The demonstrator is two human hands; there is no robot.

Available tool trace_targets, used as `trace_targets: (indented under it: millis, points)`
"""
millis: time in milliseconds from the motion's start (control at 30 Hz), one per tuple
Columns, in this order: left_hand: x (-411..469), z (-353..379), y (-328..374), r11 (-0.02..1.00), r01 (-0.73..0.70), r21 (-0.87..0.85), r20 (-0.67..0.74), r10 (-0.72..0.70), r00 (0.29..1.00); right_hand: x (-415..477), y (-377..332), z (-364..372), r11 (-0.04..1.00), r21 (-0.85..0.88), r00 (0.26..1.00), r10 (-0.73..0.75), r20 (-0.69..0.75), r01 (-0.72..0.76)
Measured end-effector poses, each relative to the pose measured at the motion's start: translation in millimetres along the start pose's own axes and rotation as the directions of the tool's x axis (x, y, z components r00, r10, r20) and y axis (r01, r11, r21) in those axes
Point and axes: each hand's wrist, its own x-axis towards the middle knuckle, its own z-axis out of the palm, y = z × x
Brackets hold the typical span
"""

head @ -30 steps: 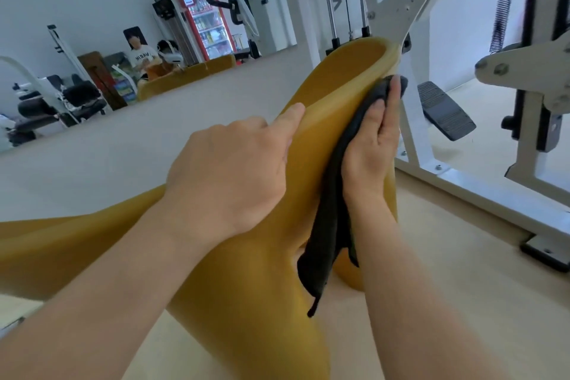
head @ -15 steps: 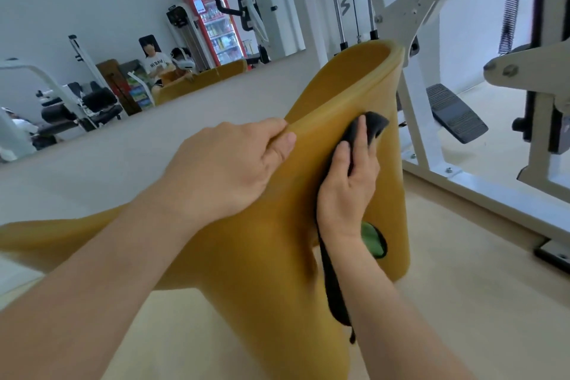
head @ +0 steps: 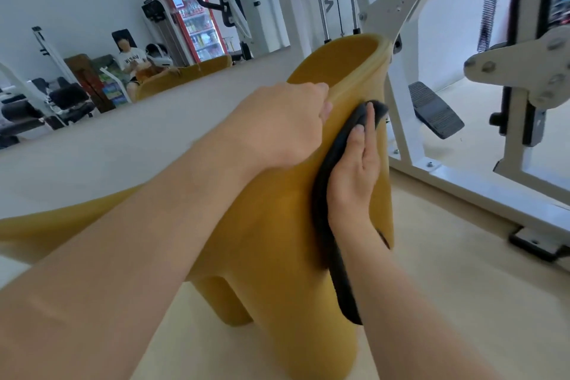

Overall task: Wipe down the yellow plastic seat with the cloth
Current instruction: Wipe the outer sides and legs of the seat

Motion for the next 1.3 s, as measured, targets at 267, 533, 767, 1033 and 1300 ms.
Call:
trace_targets:
  millis: [267, 533, 767, 1033, 1300]
  points:
    - [-2, 3, 1, 1.000, -0.005, 0.005, -0.034, 0.006, 0.999, -37, 46, -35, 0.845, -0.092, 0.847, 0.531, 0.022, -0.527]
    - [-5, 2, 3, 0.999, 0.006, 0.049, -0.066, -0.003, 0.998, 3, -12, 12, 0.961, -0.159, 0.973, -0.229, -0.006, 0.225]
    - [9, 0, 13, 0.992, 0.055, 0.111, 0.000, -0.055, 0.998, 3, 64, -29, 0.835, 0.003, 0.835, 0.550, -0.029, -0.550]
    - [70, 24, 33, 0.948, 0.025, 0.318, -0.132, 0.018, 0.991, 73, 51, -15, 0.992, -0.127, 0.998, -0.027, -0.056, 0.020]
    - [70, 26, 29, 0.969, -0.026, 0.245, -0.132, 0.060, 0.989, 24, 96, -29, 0.880, 0.171, 0.883, 0.461, -0.083, -0.443]
